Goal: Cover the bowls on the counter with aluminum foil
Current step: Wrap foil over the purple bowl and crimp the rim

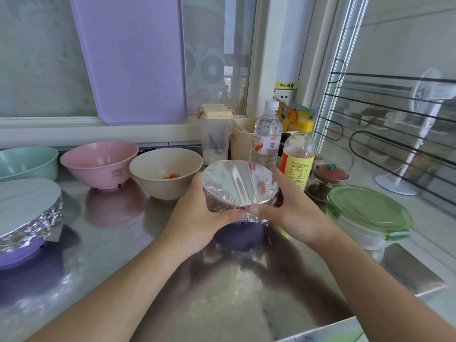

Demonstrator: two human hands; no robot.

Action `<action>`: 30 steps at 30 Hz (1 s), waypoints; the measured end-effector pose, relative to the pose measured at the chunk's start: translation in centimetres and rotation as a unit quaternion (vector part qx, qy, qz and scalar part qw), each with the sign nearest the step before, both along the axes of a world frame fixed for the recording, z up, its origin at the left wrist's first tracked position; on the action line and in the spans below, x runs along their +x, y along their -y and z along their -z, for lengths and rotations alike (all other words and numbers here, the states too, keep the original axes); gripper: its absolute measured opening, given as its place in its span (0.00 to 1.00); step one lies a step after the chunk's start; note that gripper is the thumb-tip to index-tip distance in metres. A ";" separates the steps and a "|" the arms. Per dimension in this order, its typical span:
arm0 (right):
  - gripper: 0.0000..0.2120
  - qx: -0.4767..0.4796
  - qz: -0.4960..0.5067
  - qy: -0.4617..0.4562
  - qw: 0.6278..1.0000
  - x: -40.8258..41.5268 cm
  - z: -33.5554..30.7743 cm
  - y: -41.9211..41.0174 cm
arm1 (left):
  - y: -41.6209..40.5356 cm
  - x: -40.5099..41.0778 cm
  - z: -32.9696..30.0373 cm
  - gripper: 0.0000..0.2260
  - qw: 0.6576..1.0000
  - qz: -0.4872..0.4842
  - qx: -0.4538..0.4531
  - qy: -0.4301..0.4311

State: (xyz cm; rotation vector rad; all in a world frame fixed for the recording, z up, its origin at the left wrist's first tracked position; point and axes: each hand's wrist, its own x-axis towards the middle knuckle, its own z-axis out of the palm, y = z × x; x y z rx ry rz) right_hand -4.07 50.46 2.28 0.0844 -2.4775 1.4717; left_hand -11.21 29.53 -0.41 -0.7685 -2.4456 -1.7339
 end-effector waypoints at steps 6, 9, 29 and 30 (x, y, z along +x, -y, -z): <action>0.41 0.073 0.040 -0.040 0.996 1.7 1.3 -0.8 | 2.0 1.6 0.2 0.41 0.999 -0.011 -0.020 -0.038; 0.42 0.072 0.036 -0.041 0.996 2.3 1.2 -0.9 | 2.7 1.9 0.3 0.42 0.999 0.010 -0.013 -0.036; 0.46 0.039 0.020 -0.043 0.998 2.2 1.9 -2.5 | 3.6 0.4 0.7 0.33 0.998 0.026 -0.036 -0.049; 0.46 0.040 0.005 -0.037 0.999 2.4 1.6 -2.5 | 3.7 0.4 0.7 0.33 0.998 0.038 -0.033 -0.035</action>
